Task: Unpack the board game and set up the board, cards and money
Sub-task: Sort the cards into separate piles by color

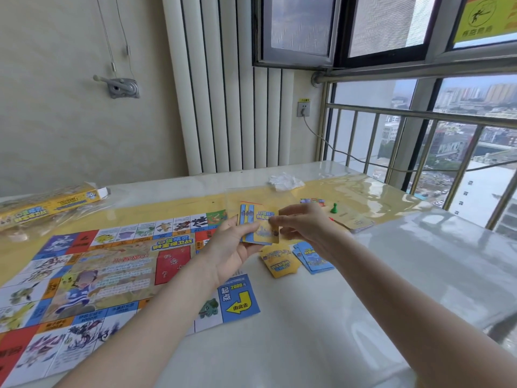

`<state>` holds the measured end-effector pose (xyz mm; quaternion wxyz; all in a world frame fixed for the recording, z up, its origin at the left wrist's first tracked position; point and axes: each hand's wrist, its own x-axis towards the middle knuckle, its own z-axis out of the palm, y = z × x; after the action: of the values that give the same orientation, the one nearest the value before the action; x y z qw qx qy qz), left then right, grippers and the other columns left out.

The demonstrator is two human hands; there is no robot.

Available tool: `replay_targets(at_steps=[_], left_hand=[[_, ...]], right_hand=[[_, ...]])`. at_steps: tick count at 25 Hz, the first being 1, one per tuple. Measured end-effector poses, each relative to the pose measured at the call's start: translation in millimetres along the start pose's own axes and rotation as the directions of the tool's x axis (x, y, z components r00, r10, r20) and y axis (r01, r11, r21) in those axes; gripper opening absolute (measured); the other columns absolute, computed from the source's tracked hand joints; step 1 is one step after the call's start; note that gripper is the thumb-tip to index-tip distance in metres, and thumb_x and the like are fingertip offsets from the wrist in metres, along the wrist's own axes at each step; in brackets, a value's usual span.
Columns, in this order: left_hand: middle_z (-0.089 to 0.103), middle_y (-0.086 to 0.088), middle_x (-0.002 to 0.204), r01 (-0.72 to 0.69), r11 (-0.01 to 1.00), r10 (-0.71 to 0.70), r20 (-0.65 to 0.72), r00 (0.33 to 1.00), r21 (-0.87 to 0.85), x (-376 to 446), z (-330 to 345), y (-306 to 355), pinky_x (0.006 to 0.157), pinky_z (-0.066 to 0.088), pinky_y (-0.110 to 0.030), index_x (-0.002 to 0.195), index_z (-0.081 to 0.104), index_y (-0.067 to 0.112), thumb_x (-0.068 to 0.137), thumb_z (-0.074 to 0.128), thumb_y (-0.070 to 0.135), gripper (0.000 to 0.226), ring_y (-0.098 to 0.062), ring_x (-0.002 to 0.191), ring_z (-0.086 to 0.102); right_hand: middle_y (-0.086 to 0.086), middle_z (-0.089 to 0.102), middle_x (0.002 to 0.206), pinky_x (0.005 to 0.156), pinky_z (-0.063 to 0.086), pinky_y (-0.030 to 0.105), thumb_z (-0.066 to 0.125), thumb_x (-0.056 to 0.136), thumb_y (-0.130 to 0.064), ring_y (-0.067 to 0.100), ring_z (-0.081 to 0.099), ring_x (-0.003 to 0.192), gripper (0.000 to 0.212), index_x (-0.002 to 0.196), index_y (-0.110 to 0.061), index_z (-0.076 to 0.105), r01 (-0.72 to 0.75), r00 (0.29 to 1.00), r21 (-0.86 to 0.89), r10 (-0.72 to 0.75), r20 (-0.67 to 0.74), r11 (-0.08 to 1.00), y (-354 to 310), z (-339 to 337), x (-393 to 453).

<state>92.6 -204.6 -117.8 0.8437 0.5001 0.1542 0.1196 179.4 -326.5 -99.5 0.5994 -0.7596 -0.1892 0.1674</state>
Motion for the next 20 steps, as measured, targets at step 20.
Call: replay_targets(at_steps=[20], left_hand=[[0.063,-0.007,0.081,-0.001,0.998,0.014,-0.202,0.979,0.063,5.2,-17.5,-7.4,0.047,0.054,-0.023,0.084,0.053,0.013,0.086,0.056,-0.006,0.020,-0.014,0.053,0.066]], right_hand=[[0.005,0.057,0.089,0.062,0.041,0.026,0.073,0.075,-0.021,0.017,0.052,0.082,0.027,0.096,-0.007,0.063,0.057,0.998,-0.740,-0.039,0.042,0.670,28.8,7.8,2.6]])
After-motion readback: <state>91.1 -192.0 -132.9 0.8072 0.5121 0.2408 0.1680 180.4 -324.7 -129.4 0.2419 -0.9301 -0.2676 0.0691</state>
